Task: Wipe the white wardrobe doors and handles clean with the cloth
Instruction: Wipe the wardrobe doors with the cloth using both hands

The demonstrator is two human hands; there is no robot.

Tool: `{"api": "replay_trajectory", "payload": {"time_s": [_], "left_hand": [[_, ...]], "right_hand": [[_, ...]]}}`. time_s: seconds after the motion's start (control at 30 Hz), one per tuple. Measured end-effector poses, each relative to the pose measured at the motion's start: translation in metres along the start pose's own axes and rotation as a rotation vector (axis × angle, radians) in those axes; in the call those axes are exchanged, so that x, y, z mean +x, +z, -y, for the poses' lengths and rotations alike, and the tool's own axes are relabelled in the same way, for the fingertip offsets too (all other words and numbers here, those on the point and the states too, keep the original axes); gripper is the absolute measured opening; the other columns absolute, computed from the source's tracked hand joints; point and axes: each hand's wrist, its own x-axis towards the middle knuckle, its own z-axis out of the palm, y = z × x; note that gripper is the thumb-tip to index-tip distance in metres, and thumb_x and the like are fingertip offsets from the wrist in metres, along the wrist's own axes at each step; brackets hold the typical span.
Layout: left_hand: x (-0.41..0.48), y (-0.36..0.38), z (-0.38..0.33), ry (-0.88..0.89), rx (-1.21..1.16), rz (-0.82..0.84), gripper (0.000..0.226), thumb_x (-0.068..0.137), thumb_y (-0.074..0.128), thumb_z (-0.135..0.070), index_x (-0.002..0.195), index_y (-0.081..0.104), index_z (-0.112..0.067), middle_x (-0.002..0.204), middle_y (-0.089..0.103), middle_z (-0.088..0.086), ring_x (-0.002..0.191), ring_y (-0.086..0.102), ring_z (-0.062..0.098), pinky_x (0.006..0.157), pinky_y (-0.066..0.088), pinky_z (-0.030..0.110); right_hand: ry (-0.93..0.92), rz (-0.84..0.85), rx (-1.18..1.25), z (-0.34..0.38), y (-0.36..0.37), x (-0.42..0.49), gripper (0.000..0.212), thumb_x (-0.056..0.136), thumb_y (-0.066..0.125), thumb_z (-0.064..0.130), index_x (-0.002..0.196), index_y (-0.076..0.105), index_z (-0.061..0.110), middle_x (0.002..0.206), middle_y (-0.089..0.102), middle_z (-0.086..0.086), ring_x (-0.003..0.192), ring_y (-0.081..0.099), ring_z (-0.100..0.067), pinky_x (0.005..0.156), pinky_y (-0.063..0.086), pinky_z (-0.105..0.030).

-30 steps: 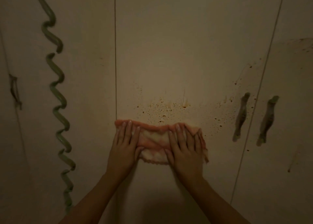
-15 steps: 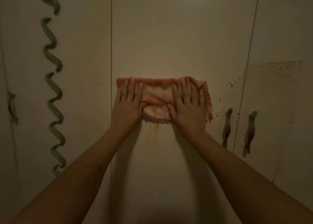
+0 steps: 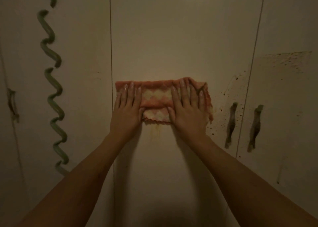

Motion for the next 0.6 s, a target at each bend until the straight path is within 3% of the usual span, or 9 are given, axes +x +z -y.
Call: {"api": "replay_trajectory", "payload": {"time_s": [0.4, 0.6], "left_hand": [[-0.107, 0.044, -0.003, 0.005, -0.006, 0.109, 0.067, 0.097, 0.031, -0.041, 0.152, 0.014, -0.007, 0.159, 0.014, 0.022, 0.148, 0.009, 0.037, 0.117, 0.019, 0.053], [-0.160, 0.065, -0.009, 0.007, -0.019, 0.152, 0.069, 0.095, 0.037, -0.038, 0.152, 0.016, -0.006, 0.158, 0.016, 0.024, 0.147, 0.012, 0.039, 0.118, 0.016, 0.052]], "right_hand": [[-0.097, 0.081, 0.019, 0.025, 0.025, -0.120, 0.065, 0.099, 0.046, 0.046, 0.156, 0.031, 0.020, 0.164, 0.022, -0.009, 0.149, 0.021, -0.029, 0.119, 0.016, -0.052], [-0.114, 0.142, 0.047, 0.036, 0.033, -0.173, 0.065, 0.097, 0.045, 0.047, 0.155, 0.030, 0.021, 0.164, 0.022, -0.008, 0.148, 0.025, -0.030, 0.120, 0.009, -0.051]]}}
